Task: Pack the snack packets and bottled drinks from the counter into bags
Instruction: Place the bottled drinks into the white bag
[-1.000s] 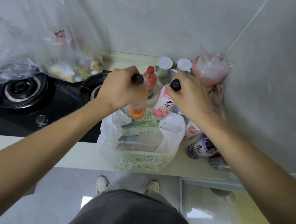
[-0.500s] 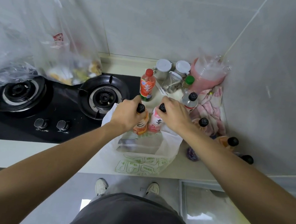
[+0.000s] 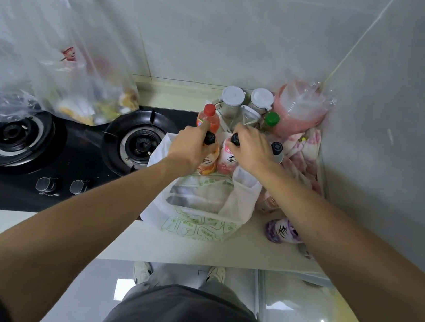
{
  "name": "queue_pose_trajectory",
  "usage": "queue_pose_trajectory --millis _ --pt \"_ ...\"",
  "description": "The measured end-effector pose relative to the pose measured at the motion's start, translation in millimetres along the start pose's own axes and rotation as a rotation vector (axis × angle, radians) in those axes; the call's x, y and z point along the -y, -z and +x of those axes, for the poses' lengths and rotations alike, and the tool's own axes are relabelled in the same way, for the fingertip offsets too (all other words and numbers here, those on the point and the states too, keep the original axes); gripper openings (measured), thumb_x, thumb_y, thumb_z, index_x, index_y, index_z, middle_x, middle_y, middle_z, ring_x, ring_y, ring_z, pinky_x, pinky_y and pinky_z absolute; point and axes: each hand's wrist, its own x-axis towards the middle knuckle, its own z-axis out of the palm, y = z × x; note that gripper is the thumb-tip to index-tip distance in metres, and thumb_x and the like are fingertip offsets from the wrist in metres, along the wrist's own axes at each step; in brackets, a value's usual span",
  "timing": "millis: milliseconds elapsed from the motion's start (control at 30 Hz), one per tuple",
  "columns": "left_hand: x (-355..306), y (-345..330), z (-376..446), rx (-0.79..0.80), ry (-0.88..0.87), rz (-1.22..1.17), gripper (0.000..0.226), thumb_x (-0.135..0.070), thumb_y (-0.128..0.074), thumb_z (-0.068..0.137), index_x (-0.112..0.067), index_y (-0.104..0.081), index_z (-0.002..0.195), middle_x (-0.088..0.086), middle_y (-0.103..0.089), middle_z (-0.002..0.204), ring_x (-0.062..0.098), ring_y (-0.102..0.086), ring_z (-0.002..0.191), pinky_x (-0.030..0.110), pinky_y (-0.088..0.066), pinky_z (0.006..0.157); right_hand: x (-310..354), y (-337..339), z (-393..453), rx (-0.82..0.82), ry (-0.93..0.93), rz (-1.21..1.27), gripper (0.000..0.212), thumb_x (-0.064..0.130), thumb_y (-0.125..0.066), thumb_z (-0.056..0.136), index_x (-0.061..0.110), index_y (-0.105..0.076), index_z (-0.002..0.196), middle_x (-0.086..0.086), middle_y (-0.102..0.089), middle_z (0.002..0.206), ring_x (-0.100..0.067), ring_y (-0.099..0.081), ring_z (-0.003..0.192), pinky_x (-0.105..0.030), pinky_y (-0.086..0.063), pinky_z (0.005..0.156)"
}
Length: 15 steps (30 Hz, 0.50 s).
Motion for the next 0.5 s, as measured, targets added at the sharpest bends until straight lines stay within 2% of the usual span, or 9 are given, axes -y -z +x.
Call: queue_pose_trajectory --millis 200,267,333,400,500 --pt "7.5 0.6 1.3 0.047 -0.057 0.050 0.028 -0.039 -0.065 0.092 -0.017 -0.054 0.106 0.007 -0.067 0.086 0.033 -0.063 0.078 0.038 -0.048 0.061 -8.8 1.6 -0.5 0.048 0.071 -0.007 0.032 0.039 -0.062 0.098 0.010 -0.054 0.111 -0.012 -0.066 0.104 -0.035 -0.067 0.093 -0.037 -0.039 0.070" --pt "8.9 3.4 0.0 0.071 -0.067 0.088 0.035 -0.046 -0.065 0.092 -0.020 -0.056 0.114 0.004 -0.066 0.085 0.031 -0.063 0.079 0.036 -0.046 0.062 -11.8 7.7 -1.4 0.054 0.056 0.020 0.035 0.045 -0.055 0.099 0.013 -0.055 0.111 -0.009 -0.067 0.104 -0.033 -0.066 0.092 -0.037 -0.044 0.071" --pt "9.5 8.2 0.3 0.063 -0.076 0.109 0.048 -0.058 -0.057 0.093 -0.023 -0.054 0.125 0.001 -0.066 0.081 0.029 -0.064 0.079 0.039 -0.052 0.067 -16.6 16.3 -2.4 0.016 0.043 0.021 0.033 0.048 -0.047 0.101 0.017 -0.057 0.109 -0.006 -0.067 0.104 -0.030 -0.066 0.092 -0.042 -0.054 0.074" --pt "10.5 14.8 5.3 0.023 -0.077 0.108 0.055 -0.062 -0.047 0.096 -0.022 -0.047 0.133 0.003 -0.067 0.078 0.031 -0.066 0.078 0.044 -0.057 0.072 -25.8 25.8 -2.5 -0.029 0.032 -0.039 0.029 0.041 -0.045 0.102 0.017 -0.059 0.109 -0.006 -0.067 0.108 -0.029 -0.064 0.099 -0.043 -0.055 0.081" --pt "11.3 24.4 18.9 -0.027 -0.056 0.087 0.048 -0.057 -0.046 0.098 -0.019 -0.041 0.126 0.007 -0.070 0.089 0.035 -0.067 0.084 0.047 -0.056 0.074 -46.2 33.8 -4.3 0.027 -0.049 -0.184 0.026 0.028 -0.053 0.096 0.014 -0.061 0.115 -0.010 -0.063 0.117 -0.031 -0.060 0.111 -0.041 -0.051 0.085"
